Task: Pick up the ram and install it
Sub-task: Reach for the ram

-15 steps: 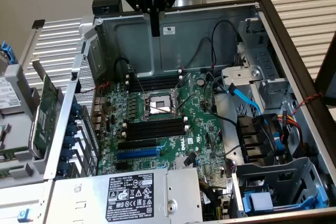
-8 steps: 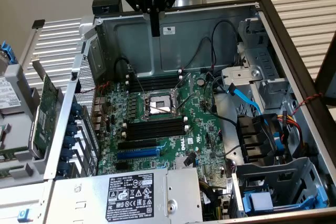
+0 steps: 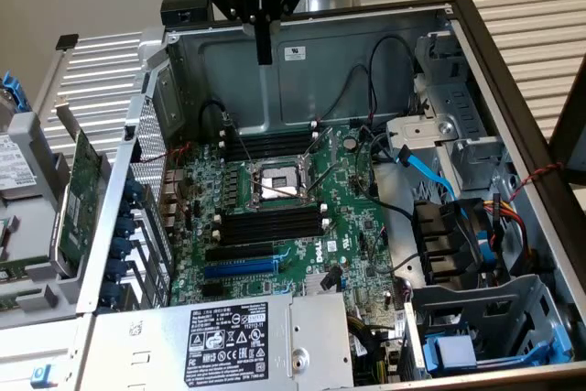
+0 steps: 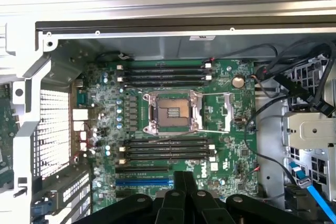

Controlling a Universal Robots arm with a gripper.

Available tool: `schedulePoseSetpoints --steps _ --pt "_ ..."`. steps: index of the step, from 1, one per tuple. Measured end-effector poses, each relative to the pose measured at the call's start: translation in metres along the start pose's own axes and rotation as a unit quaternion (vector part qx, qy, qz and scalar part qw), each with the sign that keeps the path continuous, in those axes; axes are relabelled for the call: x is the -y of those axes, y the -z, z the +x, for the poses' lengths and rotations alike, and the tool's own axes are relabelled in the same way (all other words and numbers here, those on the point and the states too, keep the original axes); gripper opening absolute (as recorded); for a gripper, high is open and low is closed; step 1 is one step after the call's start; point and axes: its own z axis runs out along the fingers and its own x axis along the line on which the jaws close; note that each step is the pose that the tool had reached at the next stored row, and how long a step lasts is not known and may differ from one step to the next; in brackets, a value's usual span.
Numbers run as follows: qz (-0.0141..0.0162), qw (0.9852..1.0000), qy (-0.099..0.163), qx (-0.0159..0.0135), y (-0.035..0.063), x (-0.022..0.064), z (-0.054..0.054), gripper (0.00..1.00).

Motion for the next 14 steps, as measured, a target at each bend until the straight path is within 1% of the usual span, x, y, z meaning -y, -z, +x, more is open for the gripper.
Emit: schedulePoseSetpoints --steps 14 --pt "0.0 1.0 0.0 0.0 0.0001 0.0045 0.063 0.11"
